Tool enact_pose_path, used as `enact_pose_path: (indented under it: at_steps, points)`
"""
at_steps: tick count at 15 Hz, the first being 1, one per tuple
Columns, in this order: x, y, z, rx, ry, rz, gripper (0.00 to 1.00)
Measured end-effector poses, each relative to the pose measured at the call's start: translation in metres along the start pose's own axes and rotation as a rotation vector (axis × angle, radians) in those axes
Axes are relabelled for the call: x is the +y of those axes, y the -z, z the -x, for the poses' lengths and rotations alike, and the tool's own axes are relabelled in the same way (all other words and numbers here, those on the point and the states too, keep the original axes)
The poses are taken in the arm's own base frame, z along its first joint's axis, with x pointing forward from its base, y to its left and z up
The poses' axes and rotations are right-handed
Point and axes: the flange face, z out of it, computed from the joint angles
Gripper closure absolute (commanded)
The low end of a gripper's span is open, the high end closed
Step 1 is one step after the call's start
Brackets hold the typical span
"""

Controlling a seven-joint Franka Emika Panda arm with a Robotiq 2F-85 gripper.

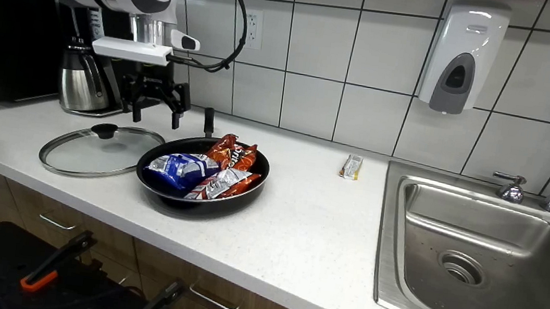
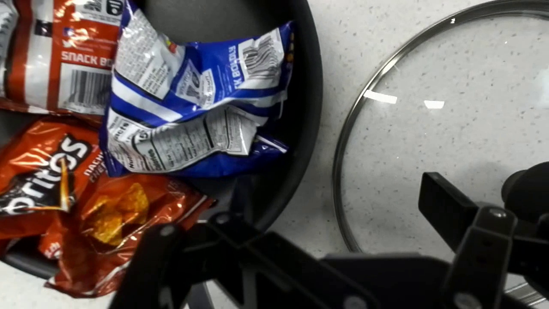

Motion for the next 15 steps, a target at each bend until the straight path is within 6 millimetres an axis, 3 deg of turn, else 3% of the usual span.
enact_pose_path:
  at_steps: [2, 15]
  points:
    - [-0.0087, -0.003, -0.0052, -0.002, 0.023, 0.003, 0.0]
    - [-0.0107, -0.0023, -0.0086, 0.008, 0.036, 0.006, 0.0]
